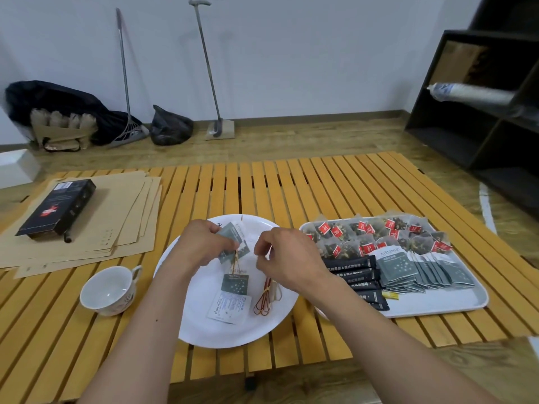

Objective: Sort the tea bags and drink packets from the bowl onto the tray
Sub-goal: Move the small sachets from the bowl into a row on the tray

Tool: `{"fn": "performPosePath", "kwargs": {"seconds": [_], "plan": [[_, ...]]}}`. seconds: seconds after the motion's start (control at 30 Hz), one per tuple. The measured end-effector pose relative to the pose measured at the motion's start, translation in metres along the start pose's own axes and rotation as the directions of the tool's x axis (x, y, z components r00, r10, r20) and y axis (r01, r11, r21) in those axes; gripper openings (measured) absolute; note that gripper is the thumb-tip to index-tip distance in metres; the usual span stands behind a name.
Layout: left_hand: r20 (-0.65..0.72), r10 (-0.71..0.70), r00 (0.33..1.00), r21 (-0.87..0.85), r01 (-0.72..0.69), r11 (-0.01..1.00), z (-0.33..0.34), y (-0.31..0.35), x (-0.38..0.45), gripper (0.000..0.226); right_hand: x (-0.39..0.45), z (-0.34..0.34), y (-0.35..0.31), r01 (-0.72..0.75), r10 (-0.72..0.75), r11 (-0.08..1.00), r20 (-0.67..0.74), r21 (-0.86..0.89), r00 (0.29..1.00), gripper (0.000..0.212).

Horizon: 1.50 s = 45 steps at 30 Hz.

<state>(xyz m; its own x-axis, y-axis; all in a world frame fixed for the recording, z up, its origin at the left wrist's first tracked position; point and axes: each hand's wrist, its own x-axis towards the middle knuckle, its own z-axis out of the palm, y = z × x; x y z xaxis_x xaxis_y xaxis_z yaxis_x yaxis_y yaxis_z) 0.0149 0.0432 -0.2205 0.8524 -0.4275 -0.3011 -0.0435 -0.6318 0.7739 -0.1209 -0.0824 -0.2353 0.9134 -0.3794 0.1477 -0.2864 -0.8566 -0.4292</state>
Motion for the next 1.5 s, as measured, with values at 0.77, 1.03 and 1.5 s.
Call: {"fn": "performPosePath", "kwargs": {"seconds": [0.77,1.03,1.5], "plan": [[-0.216,0.2,0.956,0.108,-0.18,0.978,-0.001,-0.008,-0.002,0.017,-0.006,0.028,-0.015,0.048,-0.029,0.997,0.283,-0.063,0.959,0.062],[-0.084,0.05,0.995,-0.166,-0.063,0.984,0.01,-0.001,-0.006,0.023,-0.004,0.029,-0.015,0.097,-0.068,0.99,0.248,-0.106,0.966,0.058],[-0.041,-0.001,0.999,-0.334,-0.013,0.942,0.006,0.006,-0.006,0.026,0.0,-0.011,0.01,-0.362,0.203,0.615,0.303,0.7,0.931,0.037]]}}
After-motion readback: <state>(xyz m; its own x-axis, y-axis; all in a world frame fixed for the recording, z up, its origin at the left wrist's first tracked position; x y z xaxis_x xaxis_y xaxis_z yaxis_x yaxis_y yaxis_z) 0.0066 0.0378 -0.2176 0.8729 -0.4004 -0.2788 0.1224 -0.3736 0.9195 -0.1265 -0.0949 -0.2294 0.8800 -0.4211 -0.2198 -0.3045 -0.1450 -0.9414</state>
